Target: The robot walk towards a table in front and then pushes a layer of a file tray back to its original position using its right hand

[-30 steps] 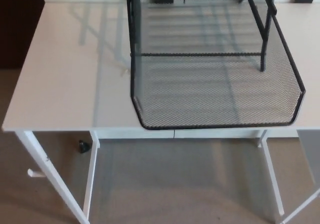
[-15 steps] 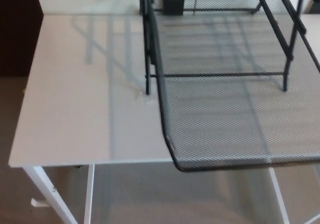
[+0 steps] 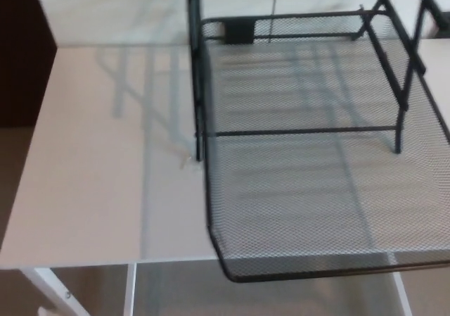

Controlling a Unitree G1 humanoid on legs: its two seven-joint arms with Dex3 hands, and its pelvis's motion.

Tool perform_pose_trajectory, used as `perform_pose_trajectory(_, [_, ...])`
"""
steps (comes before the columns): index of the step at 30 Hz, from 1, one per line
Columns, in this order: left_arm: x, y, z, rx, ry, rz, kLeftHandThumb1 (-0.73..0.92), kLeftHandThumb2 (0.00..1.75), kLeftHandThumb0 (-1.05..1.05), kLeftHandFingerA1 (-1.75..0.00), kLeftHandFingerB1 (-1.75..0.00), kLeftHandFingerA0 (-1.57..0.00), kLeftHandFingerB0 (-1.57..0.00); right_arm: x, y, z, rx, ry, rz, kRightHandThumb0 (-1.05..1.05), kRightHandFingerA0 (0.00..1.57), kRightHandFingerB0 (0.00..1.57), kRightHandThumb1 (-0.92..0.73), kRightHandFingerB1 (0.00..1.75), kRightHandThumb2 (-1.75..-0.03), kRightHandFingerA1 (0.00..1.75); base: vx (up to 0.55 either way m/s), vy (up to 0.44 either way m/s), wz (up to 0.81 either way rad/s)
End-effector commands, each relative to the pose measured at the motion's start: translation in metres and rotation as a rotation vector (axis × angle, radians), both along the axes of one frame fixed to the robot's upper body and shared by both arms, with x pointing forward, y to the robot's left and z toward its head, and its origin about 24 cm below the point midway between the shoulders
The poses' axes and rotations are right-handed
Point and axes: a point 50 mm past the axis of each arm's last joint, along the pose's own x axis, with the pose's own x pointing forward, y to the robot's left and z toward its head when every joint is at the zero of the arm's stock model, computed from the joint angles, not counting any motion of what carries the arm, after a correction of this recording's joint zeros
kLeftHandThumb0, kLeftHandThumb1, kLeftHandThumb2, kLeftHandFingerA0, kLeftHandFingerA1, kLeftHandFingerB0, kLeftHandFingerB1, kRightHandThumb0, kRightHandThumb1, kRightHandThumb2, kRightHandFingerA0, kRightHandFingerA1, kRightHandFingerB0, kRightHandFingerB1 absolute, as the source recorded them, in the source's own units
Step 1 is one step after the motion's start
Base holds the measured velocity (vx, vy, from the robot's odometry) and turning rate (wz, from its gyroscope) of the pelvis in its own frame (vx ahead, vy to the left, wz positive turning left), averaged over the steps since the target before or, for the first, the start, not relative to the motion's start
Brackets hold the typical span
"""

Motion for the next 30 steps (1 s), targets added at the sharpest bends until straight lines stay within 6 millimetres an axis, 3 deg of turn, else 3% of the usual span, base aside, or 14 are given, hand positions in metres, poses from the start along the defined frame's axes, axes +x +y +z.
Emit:
perform_pose_trajectory(1, [-0.005,0.001,-0.001,0.001,0.059,-0.062,0.62,0.59,-0.24,-0.42,-0.36,-0.46,-0.37,-0.003,-0.003,-0.002,0.014,0.012,-0.018,-0.60,0.62,0.37,-0.52,0.50,-0.88,0.69,0.00,-0.106,0.01])
perform_pose_trajectory(11, [-0.013,-0.016,0.000,-0.040,0.075,-0.123,0.63,0.59,-0.24,-0.42,-0.36,-0.46,-0.37,-0.004,-0.004,-0.005,-0.010,0.018,0.004,-0.58,0.60,0.36,-0.53,0.51,-0.90,0.69,0.01,0.089,-0.02])
perform_pose_trajectory(12, [-0.013,-0.017,0.000,-0.060,0.083,-0.122,0.64,0.59,-0.23,-0.42,-0.35,-0.43,-0.35,-0.004,-0.004,-0.003,-0.013,0.012,0.011,-0.56,0.64,0.46,-0.66,0.38,-0.60,0.64,0.14,0.140,0.16])
perform_pose_trajectory(13, [-0.014,-0.018,-0.001,-0.071,0.087,-0.119,0.63,0.59,-0.23,-0.42,-0.36,-0.44,-0.35,-0.005,-0.002,-0.001,-0.013,0.006,0.017,-0.57,0.60,0.40,-0.52,0.53,-0.89,0.70,0.02,0.095,0.05])
perform_pose_trajectory(17, [-0.014,-0.023,0.000,-0.077,0.085,-0.131,0.63,0.59,-0.23,-0.43,-0.36,-0.46,-0.36,-0.003,0.000,0.000,-0.020,-0.002,0.033,-0.63,0.59,0.40,-0.55,0.52,-0.90,0.70,0.09,0.044,0.07])
perform_pose_trajectory(18, [-0.014,-0.024,0.000,-0.082,0.084,-0.140,0.64,0.59,-0.22,-0.43,-0.36,-0.44,-0.35,-0.004,0.002,0.001,-0.015,-0.013,0.036,-0.56,0.61,0.45,-0.66,0.38,-0.60,0.58,0.09,-0.004,0.15])
perform_pose_trajectory(19, [-0.014,-0.024,0.000,-0.084,0.083,-0.143,0.64,0.59,-0.22,-0.43,-0.36,-0.44,-0.35,-0.004,0.002,0.001,-0.011,-0.018,0.036,-0.56,0.61,0.45,-0.66,0.38,-0.60,0.58,0.07,-0.055,0.09])
perform_pose_trajectory(20, [-0.015,-0.025,0.000,-0.090,0.081,-0.148,0.63,0.58,-0.22,-0.44,-0.36,-0.44,-0.36,-0.004,0.008,0.003,0.032,-0.043,0.030,-0.59,0.58,0.39,-0.51,0.51,-0.89,0.63,0.03,-0.065,0.10])
perform_pose_trajectory(23, [-0.017,-0.026,-0.001,-0.090,0.084,-0.148,0.62,0.58,-0.22,-0.43,-0.36,-0.44,-0.36,-0.006,0.018,0.008,0.085,-0.092,0.035,-0.58,0.59,0.40,-0.50,0.51,-0.87,0.62,0.01,-0.051,0.05])
perform_pose_trajectory(25, [-0.016,-0.026,-0.001,-0.089,0.084,-0.147,0.62,0.58,-0.23,-0.44,-0.36,-0.44,-0.36,-0.007,0.022,0.009,0.086,-0.107,0.043,-0.54,0.67,0.48,-0.62,0.36,-0.59,0.48,0.00,-0.039,0.04])
perform_pose_trajectory(26, [-0.016,-0.026,0.000,-0.090,0.082,-0.150,0.63,0.58,-0.23,-0.43,-0.35,-0.44,-0.36,-0.009,0.025,0.011,0.090,-0.127,0.057,-0.56,0.61,0.41,-0.51,0.51,-0.87,0.62,0.00,0.000,0.00])
perform_pose_trajectory(27, [-0.016,-0.025,0.000,-0.088,0.084,-0.153,0.63,0.58,-0.23,-0.43,-0.35,-0.44,-0.36,-0.012,0.028,0.013,0.092,-0.145,0.067,-0.56,0.61,0.41,-0.51,0.51,-0.87,0.62,0.00,0.000,0.00])
perform_pose_trajectory(28, [-0.016,-0.026,0.000,-0.088,0.084,-0.152,0.63,0.58,-0.23,-0.43,-0.35,-0.44,-0.36,-0.012,0.029,0.014,0.090,-0.149,0.075,-0.53,0.66,0.47,-0.64,0.37,-0.60,0.53,0.00,0.000,0.00])
perform_pose_trajectory(30, [-0.014,-0.025,0.001,-0.091,0.078,-0.146,0.63,0.58,-0.22,-0.43,-0.35,-0.43,-0.36,-0.012,0.031,0.017,0.088,-0.161,0.094,-0.53,0.67,0.47,-0.64,0.37,-0.60,0.54,0.00,0.000,0.00])
